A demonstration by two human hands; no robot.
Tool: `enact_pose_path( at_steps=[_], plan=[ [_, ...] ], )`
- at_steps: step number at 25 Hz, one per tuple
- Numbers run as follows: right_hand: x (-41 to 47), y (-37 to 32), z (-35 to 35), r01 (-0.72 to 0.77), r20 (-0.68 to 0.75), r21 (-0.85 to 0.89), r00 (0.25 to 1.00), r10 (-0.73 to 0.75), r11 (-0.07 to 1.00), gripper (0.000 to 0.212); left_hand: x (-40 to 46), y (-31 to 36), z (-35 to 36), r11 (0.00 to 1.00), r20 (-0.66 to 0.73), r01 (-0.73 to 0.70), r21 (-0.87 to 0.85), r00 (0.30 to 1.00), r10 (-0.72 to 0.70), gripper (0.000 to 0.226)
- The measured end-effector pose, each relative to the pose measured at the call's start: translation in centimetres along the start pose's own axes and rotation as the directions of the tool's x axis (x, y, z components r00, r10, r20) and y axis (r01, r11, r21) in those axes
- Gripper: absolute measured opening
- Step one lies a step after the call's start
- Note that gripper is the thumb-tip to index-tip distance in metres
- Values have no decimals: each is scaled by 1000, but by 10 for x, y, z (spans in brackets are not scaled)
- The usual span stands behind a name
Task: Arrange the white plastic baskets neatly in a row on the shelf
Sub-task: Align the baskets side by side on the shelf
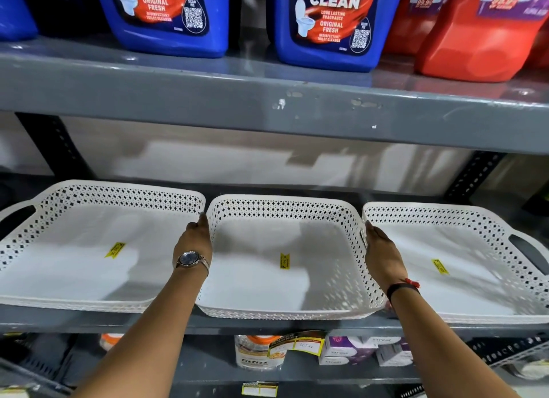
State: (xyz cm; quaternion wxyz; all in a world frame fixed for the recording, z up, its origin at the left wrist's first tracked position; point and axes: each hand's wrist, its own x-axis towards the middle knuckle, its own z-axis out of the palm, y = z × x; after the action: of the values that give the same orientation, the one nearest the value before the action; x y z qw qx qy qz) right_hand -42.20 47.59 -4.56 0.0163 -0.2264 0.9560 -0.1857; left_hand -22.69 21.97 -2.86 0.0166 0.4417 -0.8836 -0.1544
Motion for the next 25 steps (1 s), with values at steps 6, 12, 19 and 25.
enact_pose_path(
  at_steps=[6, 12, 19, 25],
  plan=[
    [0, 2, 0, 2, -4, 0, 1000, -2, 1000, 58, 0, 2, 2, 997, -18, 12, -82, 1000, -13, 62],
    [-1, 2, 1, 1, 5, -5, 1000, -1, 1000, 58, 0, 4, 2, 991, -14, 31, -127, 999, -33, 61],
    [-2, 1, -1, -3, -4, 12, 1000, 3, 1000, 58, 6, 2, 4, 980, -57, 54, -192, 996, -66, 53],
    [-4, 0, -2, -10, 1, 33, 1000, 10, 999, 59, 8, 3, 6, 989, -62, 77, -128, 994, -86, 58]
  ],
)
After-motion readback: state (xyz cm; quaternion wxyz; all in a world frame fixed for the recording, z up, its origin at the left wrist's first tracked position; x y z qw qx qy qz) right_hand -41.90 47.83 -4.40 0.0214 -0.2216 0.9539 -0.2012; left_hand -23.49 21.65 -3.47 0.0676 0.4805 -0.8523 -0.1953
